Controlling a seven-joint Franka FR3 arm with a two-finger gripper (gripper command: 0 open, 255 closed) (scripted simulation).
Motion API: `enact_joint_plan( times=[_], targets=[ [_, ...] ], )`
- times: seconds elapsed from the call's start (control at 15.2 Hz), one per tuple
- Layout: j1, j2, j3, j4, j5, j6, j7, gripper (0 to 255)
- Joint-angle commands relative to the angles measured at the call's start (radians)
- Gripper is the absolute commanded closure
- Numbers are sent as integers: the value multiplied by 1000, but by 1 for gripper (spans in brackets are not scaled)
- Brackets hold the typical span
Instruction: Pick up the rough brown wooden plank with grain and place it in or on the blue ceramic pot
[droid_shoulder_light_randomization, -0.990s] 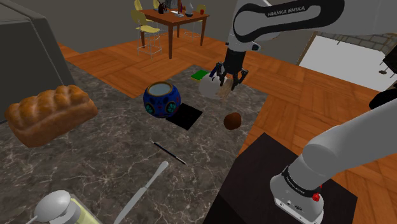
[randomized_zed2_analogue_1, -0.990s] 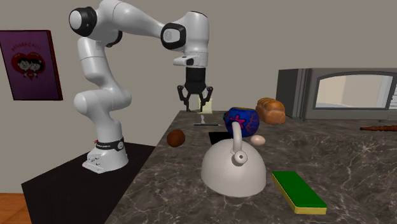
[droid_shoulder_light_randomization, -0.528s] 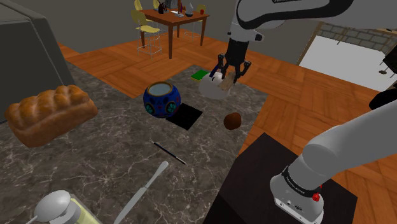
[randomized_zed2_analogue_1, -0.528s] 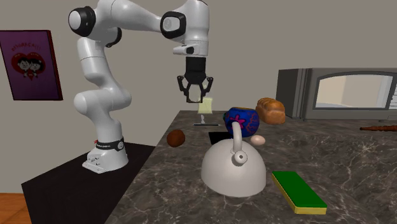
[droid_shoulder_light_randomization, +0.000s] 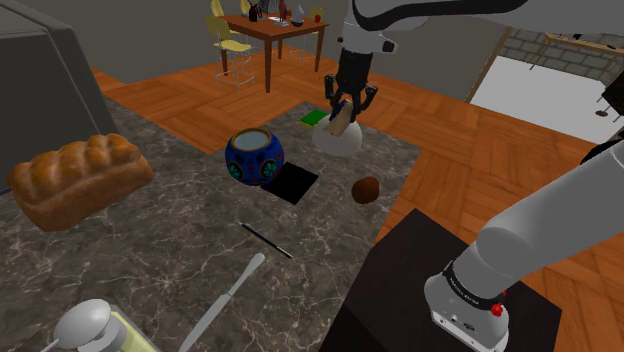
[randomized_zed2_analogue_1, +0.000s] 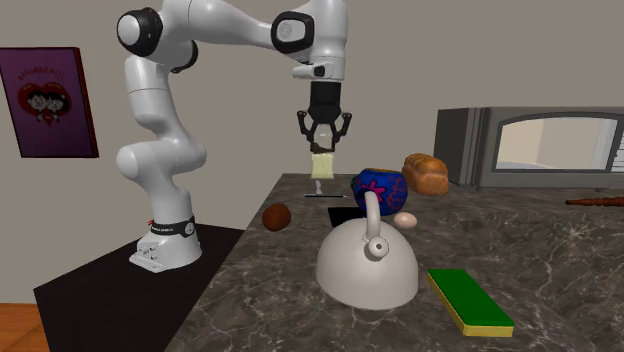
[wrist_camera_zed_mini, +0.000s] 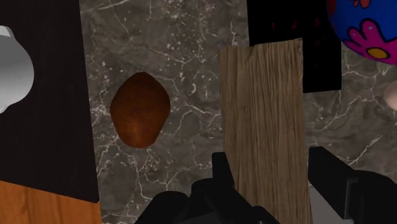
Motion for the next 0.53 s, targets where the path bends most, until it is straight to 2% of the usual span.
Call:
enact_joint_plan(
  times=[0.0, 0.46],
  targets=[
    [15, 50, 28, 54, -5, -1, 48, 255],
    [80, 273, 113, 307, -67, -30, 216, 255]
  ],
)
